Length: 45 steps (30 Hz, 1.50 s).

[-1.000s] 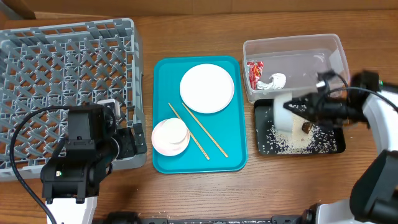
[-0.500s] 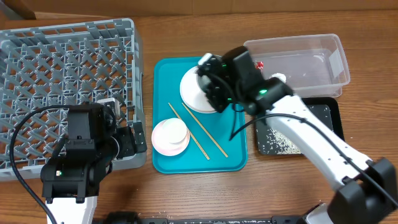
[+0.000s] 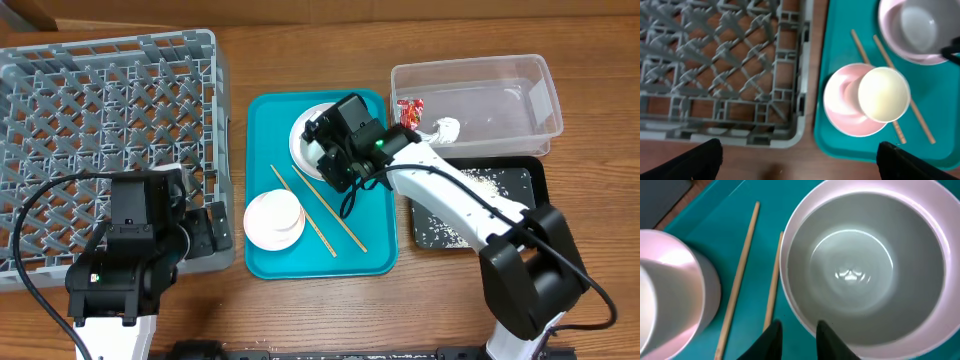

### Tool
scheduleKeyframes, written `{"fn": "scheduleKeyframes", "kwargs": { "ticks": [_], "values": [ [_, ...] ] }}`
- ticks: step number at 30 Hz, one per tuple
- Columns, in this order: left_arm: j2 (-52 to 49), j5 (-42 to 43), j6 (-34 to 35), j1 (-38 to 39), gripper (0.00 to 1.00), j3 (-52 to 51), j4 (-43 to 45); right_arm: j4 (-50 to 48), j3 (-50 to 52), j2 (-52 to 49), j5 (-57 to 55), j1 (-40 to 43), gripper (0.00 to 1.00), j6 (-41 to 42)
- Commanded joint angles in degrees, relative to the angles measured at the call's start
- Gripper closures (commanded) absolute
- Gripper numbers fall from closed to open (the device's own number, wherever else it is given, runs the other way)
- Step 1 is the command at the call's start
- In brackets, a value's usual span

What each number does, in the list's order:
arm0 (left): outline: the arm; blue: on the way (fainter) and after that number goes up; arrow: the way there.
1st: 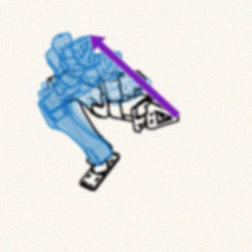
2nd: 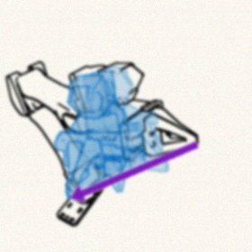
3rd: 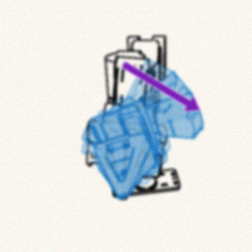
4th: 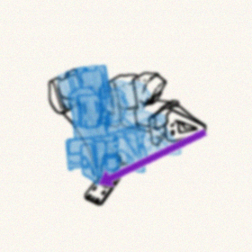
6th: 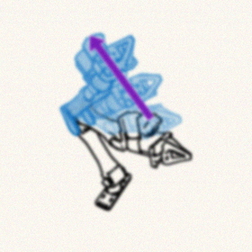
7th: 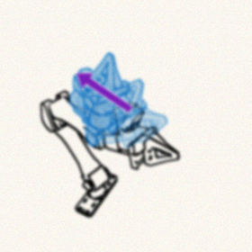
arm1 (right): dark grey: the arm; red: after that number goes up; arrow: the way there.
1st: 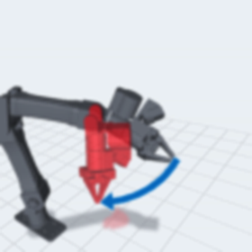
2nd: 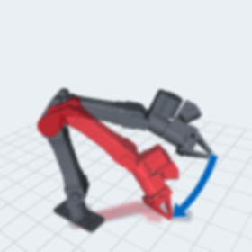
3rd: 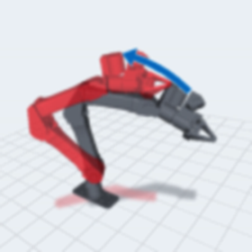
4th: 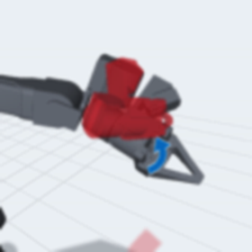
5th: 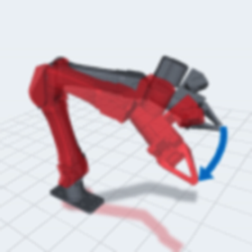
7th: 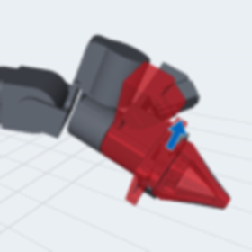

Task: Sort waste into correct bins and load items into the dishwasher
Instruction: 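Set the empty grey bowl onto the white plate with the right gripper, then grasp the cream cup out of the pink bowl with the right gripper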

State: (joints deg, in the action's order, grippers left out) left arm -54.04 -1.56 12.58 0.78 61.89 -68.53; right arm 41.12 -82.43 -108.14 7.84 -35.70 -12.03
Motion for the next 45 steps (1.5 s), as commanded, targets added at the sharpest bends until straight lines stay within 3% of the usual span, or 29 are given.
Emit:
{"fn": "scheduleKeyframes", "kwargs": {
  "ticks": [1, 5, 17, 35, 45],
  "values": [
    [-0.68, -3.26, 2.05, 0.33, 0.00, 1.18, -0.46, 3.89, -5.86, 6.40, 6.29, 0.09, 0.48, 7.74],
    [-1.20, -3.06, 2.05, 0.33, 0.00, 1.18, -0.26, 5.81, -5.20, 6.32, 17.94, -0.50, 0.50, 14.73],
    [-1.44, -2.91, 2.08, 0.33, 0.00, 1.18, -0.17, 2.49, 3.58, 2.64, 14.10, -4.48, 0.50, 20.94],
    [-1.46, -2.86, 2.10, 0.33, 0.00, 1.18, -0.04, -1.86, 6.38, 0.68, 13.88, -7.32, 0.54, 25.62],
    [-1.46, -2.89, 2.10, 0.33, 0.00, 1.18, -0.20, -1.14, 6.38, 0.68, 11.50, -8.50, 0.92, 26.67]
  ]
}}
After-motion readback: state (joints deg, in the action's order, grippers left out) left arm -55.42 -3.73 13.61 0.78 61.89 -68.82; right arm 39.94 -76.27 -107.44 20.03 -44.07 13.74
